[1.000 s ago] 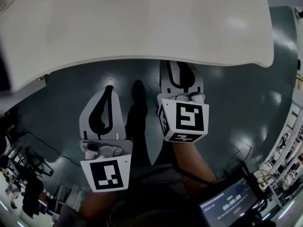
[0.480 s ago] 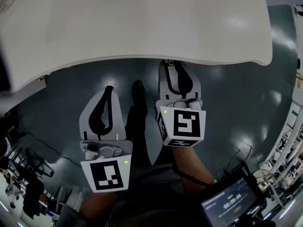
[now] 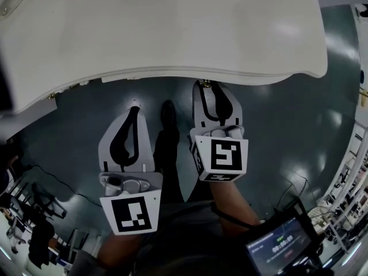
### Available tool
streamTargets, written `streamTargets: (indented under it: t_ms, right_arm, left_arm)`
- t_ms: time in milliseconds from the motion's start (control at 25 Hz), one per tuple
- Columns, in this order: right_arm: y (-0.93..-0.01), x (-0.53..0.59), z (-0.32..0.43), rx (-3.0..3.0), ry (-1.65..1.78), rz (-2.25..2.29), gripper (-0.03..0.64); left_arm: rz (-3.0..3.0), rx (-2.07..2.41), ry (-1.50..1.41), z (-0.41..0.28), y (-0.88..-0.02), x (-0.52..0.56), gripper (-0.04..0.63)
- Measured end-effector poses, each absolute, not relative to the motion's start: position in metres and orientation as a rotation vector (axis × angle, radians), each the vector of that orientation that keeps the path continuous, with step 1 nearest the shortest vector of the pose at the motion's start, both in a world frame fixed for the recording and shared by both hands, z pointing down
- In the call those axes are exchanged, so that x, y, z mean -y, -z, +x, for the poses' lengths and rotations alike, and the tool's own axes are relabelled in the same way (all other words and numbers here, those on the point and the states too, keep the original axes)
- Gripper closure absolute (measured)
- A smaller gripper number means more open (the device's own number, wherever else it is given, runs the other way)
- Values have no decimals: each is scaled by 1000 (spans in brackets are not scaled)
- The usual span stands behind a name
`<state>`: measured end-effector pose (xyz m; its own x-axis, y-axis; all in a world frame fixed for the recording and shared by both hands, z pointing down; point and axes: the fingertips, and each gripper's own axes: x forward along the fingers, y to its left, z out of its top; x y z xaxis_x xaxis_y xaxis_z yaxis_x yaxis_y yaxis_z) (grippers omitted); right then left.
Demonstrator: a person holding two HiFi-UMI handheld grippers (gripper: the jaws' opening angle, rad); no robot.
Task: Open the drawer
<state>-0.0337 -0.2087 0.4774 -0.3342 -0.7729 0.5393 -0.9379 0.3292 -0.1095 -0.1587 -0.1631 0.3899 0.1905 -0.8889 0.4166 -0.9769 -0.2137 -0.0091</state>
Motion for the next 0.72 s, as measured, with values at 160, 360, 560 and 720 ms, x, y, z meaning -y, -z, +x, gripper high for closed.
streamTargets:
  t_ms: [160,360,560,720]
  right_arm:
    - [-478,202,-35,2216,-579,1522,494]
    - [-482,199,-38,2213,-593,1527,494]
    - [-478,200,-39,2215,-605,1535,492]
    - [-478,198,-30,2200,-599,1542,492]
  left_arm:
    - [2218,1781,-481,-161,-389,157,580]
    - [2234,1773,-460,-165,-391,158,580]
    - [2268,1750,-434,-163,-389,161,580]
    - [2287,1738,-439,-162,-386,163,580]
